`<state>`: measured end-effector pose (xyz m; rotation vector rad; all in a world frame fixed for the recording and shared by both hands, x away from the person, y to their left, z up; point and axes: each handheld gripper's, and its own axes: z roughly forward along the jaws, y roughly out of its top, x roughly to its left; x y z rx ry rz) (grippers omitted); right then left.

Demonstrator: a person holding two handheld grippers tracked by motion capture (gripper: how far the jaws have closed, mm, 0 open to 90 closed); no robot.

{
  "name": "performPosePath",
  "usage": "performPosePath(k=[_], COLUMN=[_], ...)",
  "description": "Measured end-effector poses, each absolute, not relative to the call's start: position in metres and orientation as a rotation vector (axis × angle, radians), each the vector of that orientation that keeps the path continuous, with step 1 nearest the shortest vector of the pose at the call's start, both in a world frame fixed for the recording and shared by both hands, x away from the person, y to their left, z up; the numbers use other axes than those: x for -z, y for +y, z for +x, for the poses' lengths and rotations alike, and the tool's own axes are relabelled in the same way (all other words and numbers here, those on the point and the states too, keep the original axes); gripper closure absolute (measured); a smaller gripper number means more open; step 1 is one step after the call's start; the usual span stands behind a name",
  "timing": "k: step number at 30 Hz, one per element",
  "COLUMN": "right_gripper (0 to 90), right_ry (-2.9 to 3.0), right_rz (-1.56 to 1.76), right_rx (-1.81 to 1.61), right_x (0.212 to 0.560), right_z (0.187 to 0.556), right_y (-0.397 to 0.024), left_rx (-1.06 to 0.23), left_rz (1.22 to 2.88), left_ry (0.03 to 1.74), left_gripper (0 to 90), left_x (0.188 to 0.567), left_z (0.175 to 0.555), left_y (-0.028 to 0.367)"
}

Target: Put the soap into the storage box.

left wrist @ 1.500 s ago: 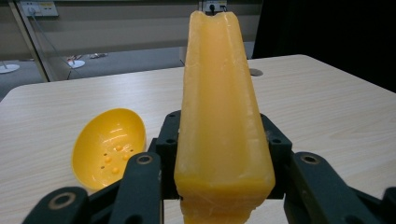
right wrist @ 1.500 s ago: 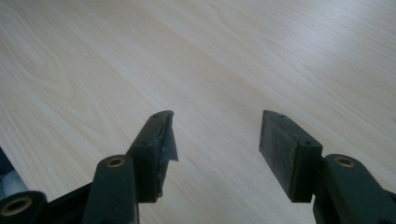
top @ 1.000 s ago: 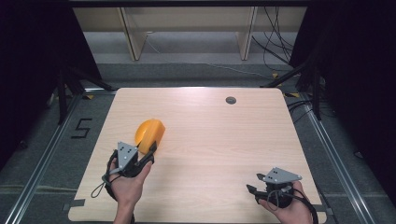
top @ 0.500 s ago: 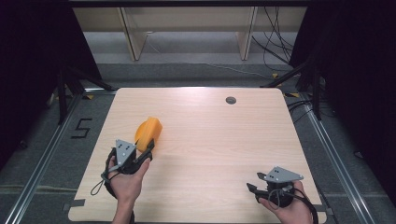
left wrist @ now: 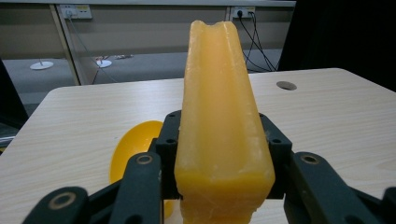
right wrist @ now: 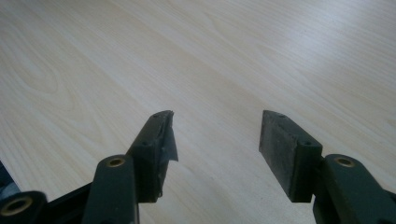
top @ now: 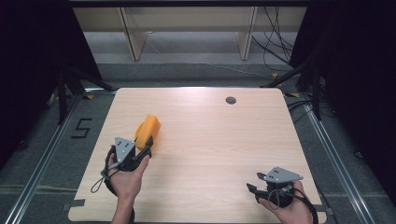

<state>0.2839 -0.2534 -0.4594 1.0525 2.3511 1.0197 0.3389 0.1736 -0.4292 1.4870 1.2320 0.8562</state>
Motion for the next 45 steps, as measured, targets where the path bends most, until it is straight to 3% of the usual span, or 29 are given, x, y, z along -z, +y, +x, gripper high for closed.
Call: performPosePath(k=[45], right_gripper=[45.0], right_ry=[2.335], right_rz=[1.084], right_rx=[-1.031], right_x=[0.457], right_z=[0.282], right_y=[-0.253], left_rx=[-0.971], left_rz=[1.417], left_ry=[1.366], left_gripper=[60.2], left_x=[0.438], left_z=[0.379], left_y=[0.184])
